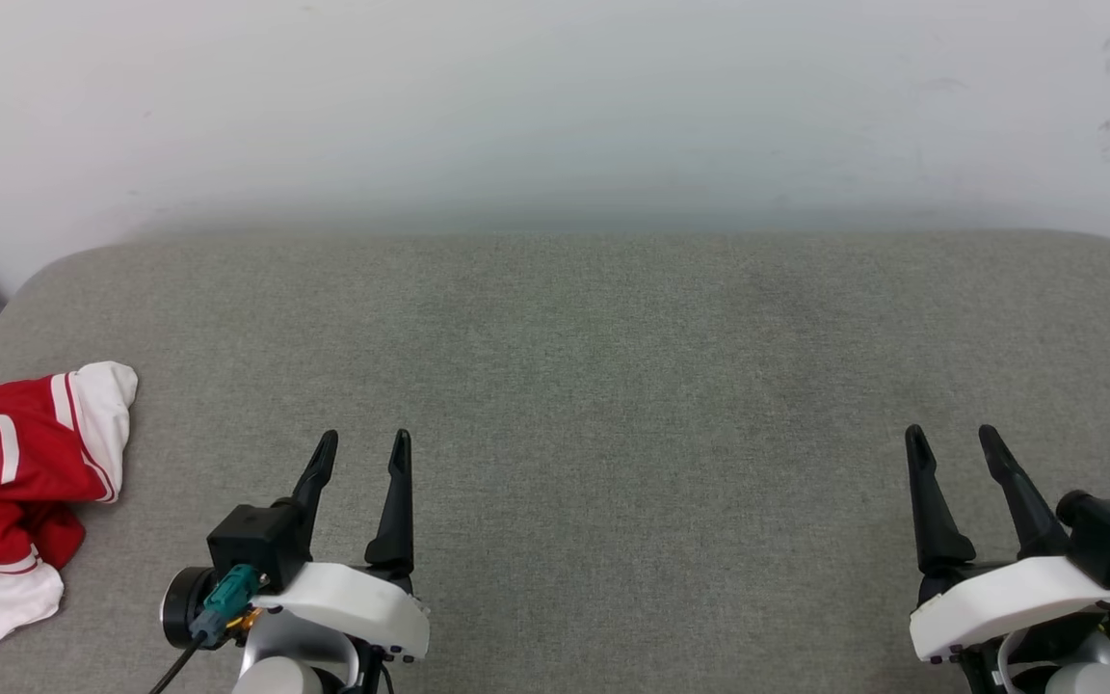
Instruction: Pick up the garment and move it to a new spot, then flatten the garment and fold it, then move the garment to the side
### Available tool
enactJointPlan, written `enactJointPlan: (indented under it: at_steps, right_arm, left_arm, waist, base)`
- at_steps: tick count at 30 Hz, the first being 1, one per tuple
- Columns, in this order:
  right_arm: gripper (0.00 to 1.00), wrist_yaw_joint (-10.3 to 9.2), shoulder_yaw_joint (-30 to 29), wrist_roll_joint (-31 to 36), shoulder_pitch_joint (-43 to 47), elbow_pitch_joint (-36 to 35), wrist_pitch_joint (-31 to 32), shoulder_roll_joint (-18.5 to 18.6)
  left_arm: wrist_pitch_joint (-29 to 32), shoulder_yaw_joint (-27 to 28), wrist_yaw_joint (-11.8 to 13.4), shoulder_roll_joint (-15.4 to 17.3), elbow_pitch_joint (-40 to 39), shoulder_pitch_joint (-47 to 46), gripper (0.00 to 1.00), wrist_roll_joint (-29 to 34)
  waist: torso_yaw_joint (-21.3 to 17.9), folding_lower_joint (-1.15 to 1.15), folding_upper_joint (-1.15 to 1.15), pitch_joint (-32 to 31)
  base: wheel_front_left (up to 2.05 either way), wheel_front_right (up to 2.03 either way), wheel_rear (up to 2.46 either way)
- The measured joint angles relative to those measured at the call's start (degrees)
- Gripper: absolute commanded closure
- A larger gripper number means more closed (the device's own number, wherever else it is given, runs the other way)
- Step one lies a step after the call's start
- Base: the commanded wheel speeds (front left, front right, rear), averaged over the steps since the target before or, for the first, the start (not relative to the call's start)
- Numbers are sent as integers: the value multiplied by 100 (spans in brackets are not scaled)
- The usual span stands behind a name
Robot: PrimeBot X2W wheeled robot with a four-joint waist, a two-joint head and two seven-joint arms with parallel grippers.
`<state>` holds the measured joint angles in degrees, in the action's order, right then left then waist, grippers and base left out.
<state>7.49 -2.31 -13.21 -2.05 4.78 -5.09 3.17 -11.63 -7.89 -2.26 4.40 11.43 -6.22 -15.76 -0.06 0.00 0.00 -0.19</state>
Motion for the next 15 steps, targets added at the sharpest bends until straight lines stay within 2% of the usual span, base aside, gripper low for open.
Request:
enactJointPlan:
  at_steps: [15]
  right_arm:
    - [0,1,-32,402,26,-15,-98,-15]
  left_arm:
    - [-171,-2,-86,-63,249,-57,0,339]
  waist:
    - [8,0,0,-5]
  base:
    - [0,0,0]
